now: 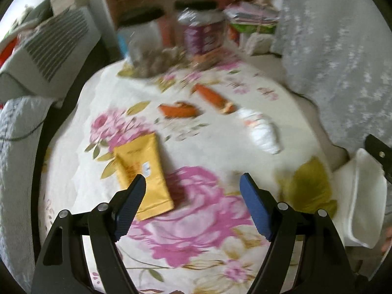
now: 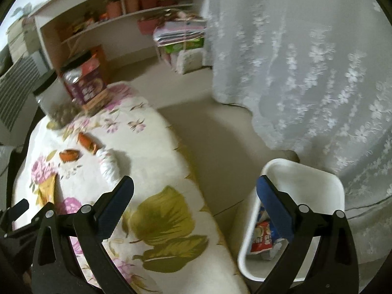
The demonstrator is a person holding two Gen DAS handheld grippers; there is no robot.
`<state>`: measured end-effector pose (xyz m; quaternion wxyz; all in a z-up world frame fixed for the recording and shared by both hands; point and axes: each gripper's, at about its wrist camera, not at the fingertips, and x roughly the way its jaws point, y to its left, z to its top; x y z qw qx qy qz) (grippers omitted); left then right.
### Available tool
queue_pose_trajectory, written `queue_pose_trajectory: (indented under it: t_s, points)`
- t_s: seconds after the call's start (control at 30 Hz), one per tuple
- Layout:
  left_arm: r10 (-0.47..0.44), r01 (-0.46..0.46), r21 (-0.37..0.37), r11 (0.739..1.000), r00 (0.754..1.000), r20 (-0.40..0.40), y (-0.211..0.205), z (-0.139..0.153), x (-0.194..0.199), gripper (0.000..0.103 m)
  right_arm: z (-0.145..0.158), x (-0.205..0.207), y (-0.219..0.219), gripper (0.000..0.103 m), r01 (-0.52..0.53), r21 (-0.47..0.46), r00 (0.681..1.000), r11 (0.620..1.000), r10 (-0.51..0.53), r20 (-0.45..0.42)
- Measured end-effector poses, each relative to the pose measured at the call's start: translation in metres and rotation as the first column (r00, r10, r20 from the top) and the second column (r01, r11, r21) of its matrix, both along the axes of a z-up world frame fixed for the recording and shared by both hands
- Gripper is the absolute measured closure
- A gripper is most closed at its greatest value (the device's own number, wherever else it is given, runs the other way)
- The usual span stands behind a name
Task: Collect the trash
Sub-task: 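Move both grippers back over the table toward the yellow package and tissue roll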
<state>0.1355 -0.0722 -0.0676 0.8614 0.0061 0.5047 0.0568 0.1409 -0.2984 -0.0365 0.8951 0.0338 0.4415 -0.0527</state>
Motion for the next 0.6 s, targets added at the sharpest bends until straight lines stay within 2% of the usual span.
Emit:
queue_pose_trajectory:
  t_s: [0.1,0.17,0.3,0.37,0.5,0.6]
  points:
    - [0.047,-0.047,0.004,0.999,0.998,-0.043,0.021,-0.014,0.007,0.024,-0.006,0.005,0.016,0.007,-0.034,-0.007,0.999,0.999,0.034,-0.018]
    - [0.072,-0.071,0.012,0.997,0.995,-0.070,0.035,-0.022,0.012,0.017,-0.011,0.009,0.025,0.007,-0.055,-0.006,0.998,0.998,0.055,-0.032]
    - [0.121,-0.118,0.033,0.992,0.986,-0.114,0.058,-0.039,0.022,0.017,-0.021,0.017,0.041,0.007,-0.095,0.002,0.993,0.995,0.095,-0.064]
    - [0.147,-0.146,0.016,0.989,0.978,-0.149,0.070,-0.051,0.026,0.017,-0.027,0.021,0.050,0.007,-0.116,-0.003,0.990,0.993,0.115,-0.081]
    - [0.171,-0.190,-0.063,0.980,0.959,-0.226,0.088,-0.070,0.034,0.017,-0.038,0.029,0.064,0.007,-0.156,-0.006,0.981,0.988,0.155,-0.113]
    - [0.166,-0.192,-0.076,0.978,0.950,-0.265,0.093,-0.083,0.038,0.017,-0.046,0.037,0.075,0.007,-0.200,0.012,0.969,0.980,0.200,-0.147]
